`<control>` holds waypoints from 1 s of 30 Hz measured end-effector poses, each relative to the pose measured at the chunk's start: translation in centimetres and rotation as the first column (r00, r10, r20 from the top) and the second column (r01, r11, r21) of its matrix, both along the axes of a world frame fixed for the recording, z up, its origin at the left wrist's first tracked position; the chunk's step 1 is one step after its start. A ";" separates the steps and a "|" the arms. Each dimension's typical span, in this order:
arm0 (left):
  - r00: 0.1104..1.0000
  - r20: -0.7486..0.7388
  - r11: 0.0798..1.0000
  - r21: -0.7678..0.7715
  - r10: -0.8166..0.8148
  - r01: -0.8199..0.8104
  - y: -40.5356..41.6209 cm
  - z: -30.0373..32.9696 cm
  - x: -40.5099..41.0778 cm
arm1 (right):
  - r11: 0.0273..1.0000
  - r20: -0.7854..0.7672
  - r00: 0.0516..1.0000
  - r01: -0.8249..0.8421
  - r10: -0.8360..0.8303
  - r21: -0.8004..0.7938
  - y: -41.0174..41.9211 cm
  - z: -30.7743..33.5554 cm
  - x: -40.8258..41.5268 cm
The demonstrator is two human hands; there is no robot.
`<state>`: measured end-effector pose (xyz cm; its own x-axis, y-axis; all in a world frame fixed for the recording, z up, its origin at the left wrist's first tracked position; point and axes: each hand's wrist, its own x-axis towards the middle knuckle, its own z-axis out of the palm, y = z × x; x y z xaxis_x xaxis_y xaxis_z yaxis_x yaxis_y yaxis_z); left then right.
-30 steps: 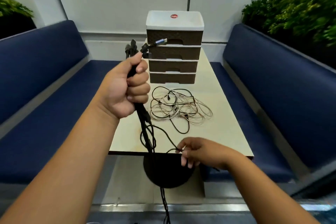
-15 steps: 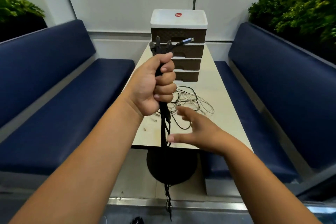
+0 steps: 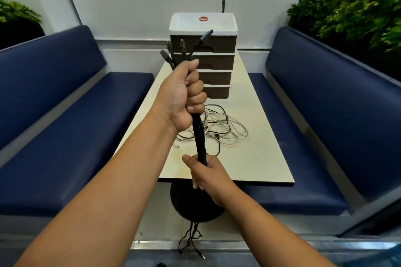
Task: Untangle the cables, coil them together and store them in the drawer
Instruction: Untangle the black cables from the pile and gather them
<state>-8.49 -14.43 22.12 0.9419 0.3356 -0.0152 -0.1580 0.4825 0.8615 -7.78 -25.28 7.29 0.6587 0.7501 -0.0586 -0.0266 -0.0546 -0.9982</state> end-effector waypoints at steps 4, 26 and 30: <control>1.000 0.017 0.999 0.040 -0.007 0.006 1.4 -1.4 0.4 | 0.993 -0.050 0.994 -0.096 0.093 -0.061 -0.3 -1.1 0.2; 0.966 -0.102 0.966 0.082 -0.237 0.245 8.5 -5.3 4.7 | 0.981 0.275 0.944 0.151 -0.180 0.122 9.5 13.7 15.1; 0.960 -0.096 0.964 0.032 -0.262 0.266 11.1 -5.4 6.4 | 0.992 0.452 0.883 0.118 -0.129 0.053 11.8 13.6 16.9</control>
<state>-2.07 -3.30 16.72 0.9924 0.0778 -0.0952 0.0493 0.4576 0.8878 9.11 -13.49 20.89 0.6964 0.6584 0.2854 0.4243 -0.0570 -0.9037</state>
